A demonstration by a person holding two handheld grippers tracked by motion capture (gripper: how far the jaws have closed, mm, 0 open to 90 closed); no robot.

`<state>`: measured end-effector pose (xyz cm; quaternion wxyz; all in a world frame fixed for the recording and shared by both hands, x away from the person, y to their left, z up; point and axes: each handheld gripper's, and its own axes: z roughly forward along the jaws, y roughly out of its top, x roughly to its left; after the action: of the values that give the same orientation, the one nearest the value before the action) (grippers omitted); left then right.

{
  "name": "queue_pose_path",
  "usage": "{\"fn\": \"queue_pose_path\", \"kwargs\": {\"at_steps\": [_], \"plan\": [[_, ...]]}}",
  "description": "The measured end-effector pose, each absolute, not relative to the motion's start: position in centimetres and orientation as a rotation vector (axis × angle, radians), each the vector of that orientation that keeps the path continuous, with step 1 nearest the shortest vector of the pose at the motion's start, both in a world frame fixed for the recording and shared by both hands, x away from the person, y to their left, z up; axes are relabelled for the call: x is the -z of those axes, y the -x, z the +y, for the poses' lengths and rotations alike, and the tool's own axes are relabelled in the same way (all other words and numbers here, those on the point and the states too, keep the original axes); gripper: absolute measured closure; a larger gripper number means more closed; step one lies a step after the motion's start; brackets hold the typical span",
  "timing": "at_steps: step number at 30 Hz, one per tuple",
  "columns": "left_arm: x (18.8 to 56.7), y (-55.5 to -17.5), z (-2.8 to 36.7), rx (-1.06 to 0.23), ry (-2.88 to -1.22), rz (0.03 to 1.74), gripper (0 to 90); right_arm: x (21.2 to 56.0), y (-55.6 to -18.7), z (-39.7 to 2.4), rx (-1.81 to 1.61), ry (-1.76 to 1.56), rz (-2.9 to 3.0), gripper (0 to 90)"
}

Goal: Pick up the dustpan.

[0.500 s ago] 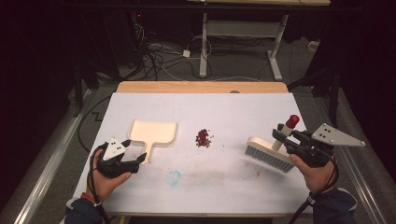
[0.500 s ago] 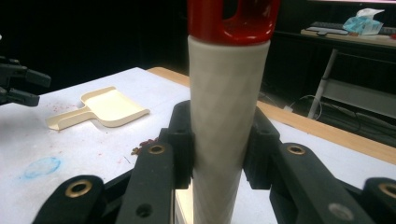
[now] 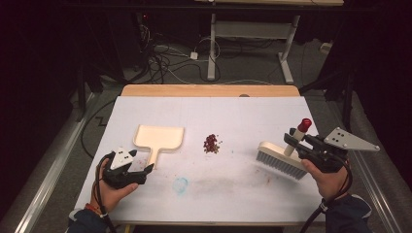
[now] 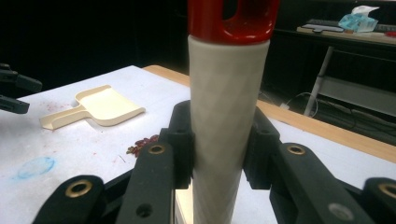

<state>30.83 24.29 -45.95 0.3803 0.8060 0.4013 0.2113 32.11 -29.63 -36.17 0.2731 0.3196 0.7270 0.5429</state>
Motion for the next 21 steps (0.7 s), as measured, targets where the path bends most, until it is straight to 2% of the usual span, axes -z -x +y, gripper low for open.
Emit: {"fn": "queue_pose_path", "kwargs": {"at_steps": [7,8,12,16,18,21], "plan": [[47.1,-31.8,23.5,-0.453,-2.133,1.149,22.1,36.1,-32.1,-29.3,-1.452,-0.848,1.973,69.2],[47.7,-32.7,23.3,-0.419,-2.142,1.221,22.0,36.1,-32.1,-29.3,-1.454,-0.85,1.976,69.2],[48.3,-34.5,22.6,-0.349,-2.134,1.255,21.4,36.2,-32.3,-29.3,-1.448,-0.853,1.975,69.2],[49.2,-36.2,21.3,-0.361,-2.171,1.294,25.3,36.3,-32.3,-29.2,-1.446,-0.859,1.979,69.2],[49.2,-36.7,21.0,-0.374,-2.151,1.31,24.4,36.3,-32.2,-29.1,-1.444,-0.856,1.979,69.2],[49.2,-37.2,20.7,-0.389,-2.129,1.341,30.0,36.4,-32.2,-28.9,-1.443,-0.855,1.985,69.2]]}}
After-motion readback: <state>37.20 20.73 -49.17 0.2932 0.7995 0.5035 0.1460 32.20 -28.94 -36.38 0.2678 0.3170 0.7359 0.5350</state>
